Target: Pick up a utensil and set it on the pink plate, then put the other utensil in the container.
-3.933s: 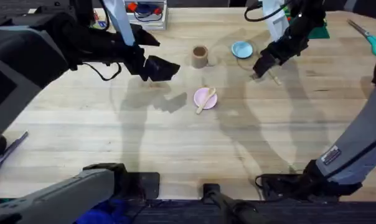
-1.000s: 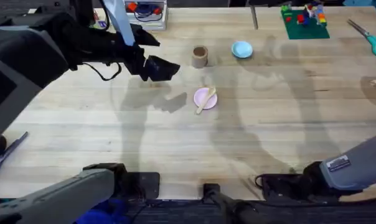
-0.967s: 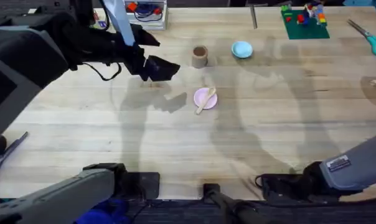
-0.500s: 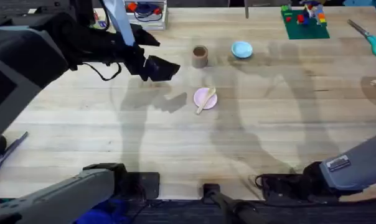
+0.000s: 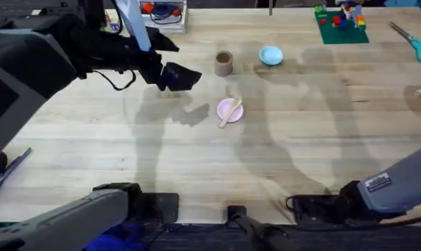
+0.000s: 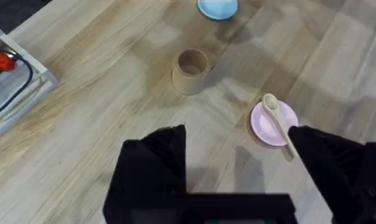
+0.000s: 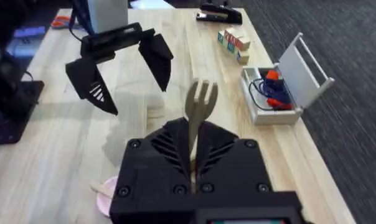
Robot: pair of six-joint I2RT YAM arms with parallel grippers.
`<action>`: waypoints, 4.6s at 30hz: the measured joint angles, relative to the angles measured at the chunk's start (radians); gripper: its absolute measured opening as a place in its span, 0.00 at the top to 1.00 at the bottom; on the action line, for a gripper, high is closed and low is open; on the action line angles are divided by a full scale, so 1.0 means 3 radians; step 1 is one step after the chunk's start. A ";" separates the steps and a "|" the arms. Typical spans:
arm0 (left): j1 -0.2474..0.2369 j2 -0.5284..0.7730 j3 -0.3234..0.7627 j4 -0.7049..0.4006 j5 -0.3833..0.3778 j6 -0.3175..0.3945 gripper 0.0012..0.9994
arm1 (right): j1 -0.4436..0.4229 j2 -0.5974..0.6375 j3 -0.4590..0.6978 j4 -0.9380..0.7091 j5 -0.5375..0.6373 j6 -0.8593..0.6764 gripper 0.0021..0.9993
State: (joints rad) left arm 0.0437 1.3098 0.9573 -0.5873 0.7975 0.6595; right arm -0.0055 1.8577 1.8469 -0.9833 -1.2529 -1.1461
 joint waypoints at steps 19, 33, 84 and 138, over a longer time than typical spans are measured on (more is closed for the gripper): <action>0.0000 0.0000 0.0000 0.0000 0.0000 0.0000 0.01 | 0.0184 0.0350 0.0000 0.0332 -0.0467 -0.0036 0.97; 0.0000 0.0000 0.0000 0.0000 0.0000 0.0001 0.01 | 0.0312 0.0737 0.0000 0.0339 -0.0516 -0.0233 0.97; 0.0000 0.0000 0.0000 0.0000 0.0000 0.0001 0.01 | 0.0547 0.1424 0.0001 0.1028 -0.0535 -0.0323 0.97; 0.0000 0.0000 0.0000 0.0000 0.0000 0.0001 0.01 | 0.0540 0.1765 0.0001 0.1183 -0.0533 -0.0323 0.97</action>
State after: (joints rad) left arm 0.0437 1.3098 0.9573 -0.5873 0.7975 0.6598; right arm 0.1566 2.3871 1.8473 -0.6285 -1.4128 -1.2430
